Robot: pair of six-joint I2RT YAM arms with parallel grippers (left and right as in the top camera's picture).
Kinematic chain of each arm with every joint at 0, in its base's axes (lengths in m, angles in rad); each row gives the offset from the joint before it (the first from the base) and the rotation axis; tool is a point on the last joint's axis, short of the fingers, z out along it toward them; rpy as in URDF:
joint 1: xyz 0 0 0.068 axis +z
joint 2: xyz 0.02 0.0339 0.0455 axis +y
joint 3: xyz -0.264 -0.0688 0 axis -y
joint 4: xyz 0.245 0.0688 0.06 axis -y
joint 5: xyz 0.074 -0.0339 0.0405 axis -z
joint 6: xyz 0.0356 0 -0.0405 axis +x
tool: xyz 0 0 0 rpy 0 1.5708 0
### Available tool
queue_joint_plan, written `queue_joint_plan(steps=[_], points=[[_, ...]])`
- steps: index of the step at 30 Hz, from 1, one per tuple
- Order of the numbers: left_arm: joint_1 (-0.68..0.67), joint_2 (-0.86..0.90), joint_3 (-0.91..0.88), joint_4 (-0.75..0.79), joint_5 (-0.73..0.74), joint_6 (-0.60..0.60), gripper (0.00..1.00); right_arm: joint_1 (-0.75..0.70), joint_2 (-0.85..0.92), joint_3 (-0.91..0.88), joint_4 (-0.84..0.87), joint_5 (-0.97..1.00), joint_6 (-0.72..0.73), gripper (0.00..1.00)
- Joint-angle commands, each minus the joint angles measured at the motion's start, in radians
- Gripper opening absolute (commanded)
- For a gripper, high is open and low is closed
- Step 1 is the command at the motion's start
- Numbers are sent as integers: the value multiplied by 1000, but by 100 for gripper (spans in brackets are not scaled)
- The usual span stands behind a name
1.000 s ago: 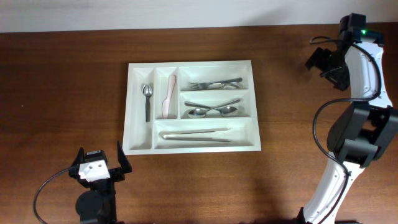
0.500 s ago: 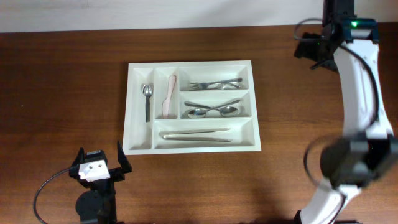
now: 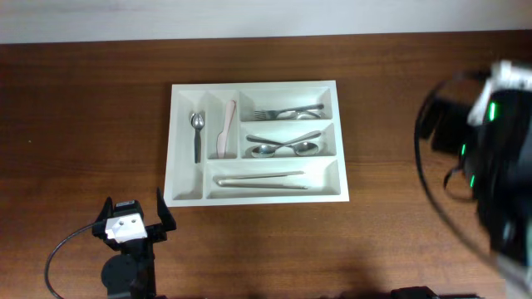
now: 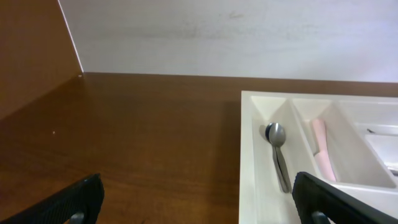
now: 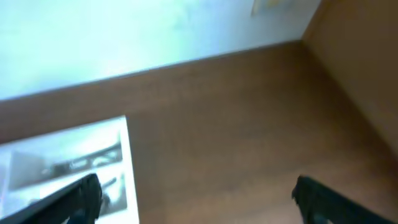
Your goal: Pack container
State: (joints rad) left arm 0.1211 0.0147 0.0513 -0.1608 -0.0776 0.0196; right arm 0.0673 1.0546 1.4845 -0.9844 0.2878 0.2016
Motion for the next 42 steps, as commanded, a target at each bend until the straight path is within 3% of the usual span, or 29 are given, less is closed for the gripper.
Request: queue_joint_plan(steps=[1,7,9,13,18,26,42], points=[[6,-10,-6,3,11,19,99,3,-165,-277,157,-15,-10,99],[6,-10,-6,3,11,19,99,3,-454,-728,562,-50,-21,99],[6,-10,-6,3,11,19,99,3,-525,-859,670,-105,-89,99],[6,-10,-6,3,11,19,99,1,-637,-1054,778,-220,-142,99],[6,-10,-6,3,11,19,99,-60,-764,-1204,830,-321,-136,99],[6,-10,-6,3,11,19,99,-74,-947,-1307,769,-310,-93,99],[6,-10,-6,3,11,19,99,-74,-1051,-1410,737,-288,-101,99]])
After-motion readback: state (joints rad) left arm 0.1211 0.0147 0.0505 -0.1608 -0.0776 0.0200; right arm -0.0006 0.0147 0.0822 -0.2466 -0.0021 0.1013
